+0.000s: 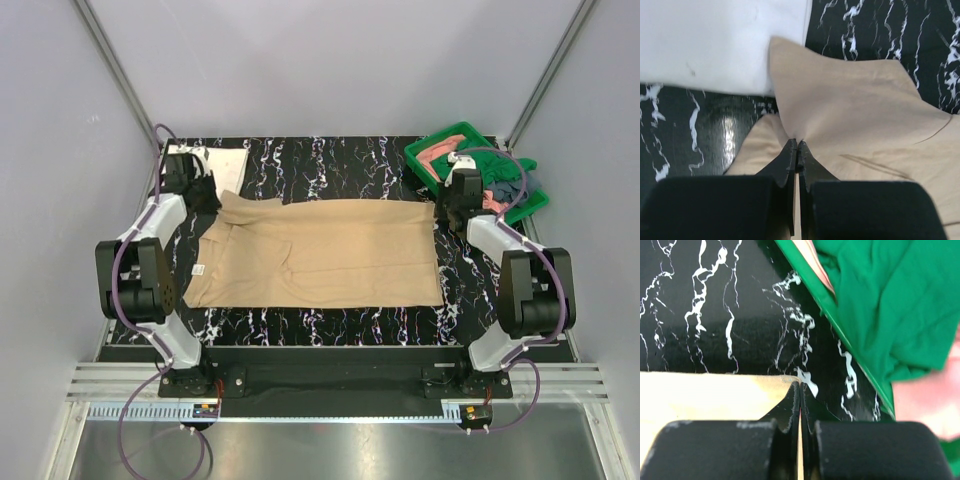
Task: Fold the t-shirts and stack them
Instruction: Fold the tshirt
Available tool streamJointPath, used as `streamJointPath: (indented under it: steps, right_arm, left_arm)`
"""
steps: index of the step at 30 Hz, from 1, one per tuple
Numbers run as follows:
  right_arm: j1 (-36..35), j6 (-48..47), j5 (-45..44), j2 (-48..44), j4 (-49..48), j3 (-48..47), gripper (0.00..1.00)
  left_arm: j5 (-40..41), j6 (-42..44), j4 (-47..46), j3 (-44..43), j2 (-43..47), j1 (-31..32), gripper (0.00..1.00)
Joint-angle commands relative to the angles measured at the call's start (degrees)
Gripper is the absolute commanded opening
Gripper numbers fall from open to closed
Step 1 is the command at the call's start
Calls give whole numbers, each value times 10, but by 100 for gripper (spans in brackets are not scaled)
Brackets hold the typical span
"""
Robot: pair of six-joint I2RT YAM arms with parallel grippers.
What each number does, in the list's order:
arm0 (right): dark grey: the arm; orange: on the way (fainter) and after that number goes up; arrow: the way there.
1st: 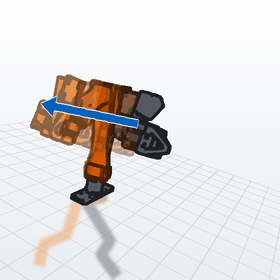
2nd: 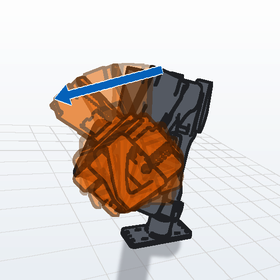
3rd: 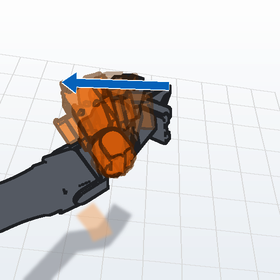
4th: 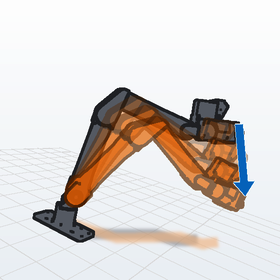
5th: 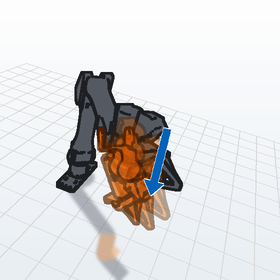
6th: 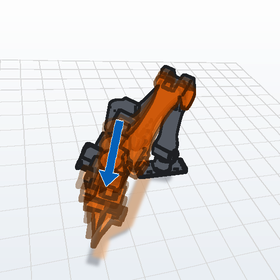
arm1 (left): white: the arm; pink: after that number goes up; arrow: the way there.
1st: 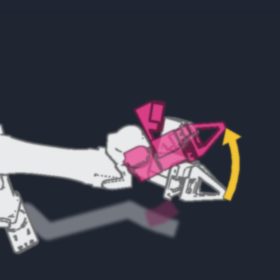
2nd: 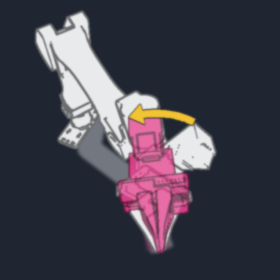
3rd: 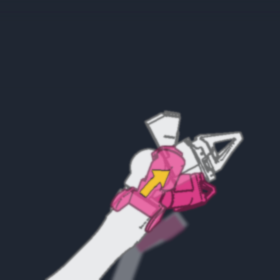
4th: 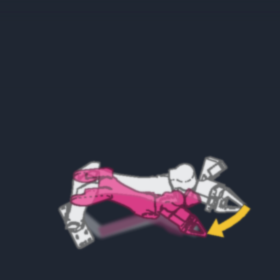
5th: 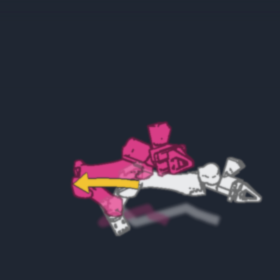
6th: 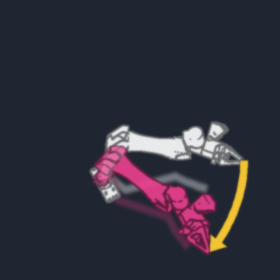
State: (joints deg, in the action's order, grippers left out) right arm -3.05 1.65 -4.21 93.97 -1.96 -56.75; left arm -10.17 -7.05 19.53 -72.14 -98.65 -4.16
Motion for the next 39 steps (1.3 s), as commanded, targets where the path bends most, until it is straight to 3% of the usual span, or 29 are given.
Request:
streamJointPath:
  steps: [1,17,28,34,39]
  right_arm:
    - [-1,25,-31,-48,-25,17,0]
    - [-1,105,-48,-109,41,82,0]
    - [-1,171,-31,-146,77,118,0]
    - [-1,215,5,-137,115,128,8]
    - [-2,242,-31,-128,150,125,18]
  left_arm:
    - [21,-13,-44,32,66,-12,0]
    - [13,-36,-40,133,147,-23,0]
    - [-4,-54,-12,171,145,-26,0]
    - [-19,-60,-10,182,141,-25,0]
    - [-26,-66,-3,191,151,-24,1]
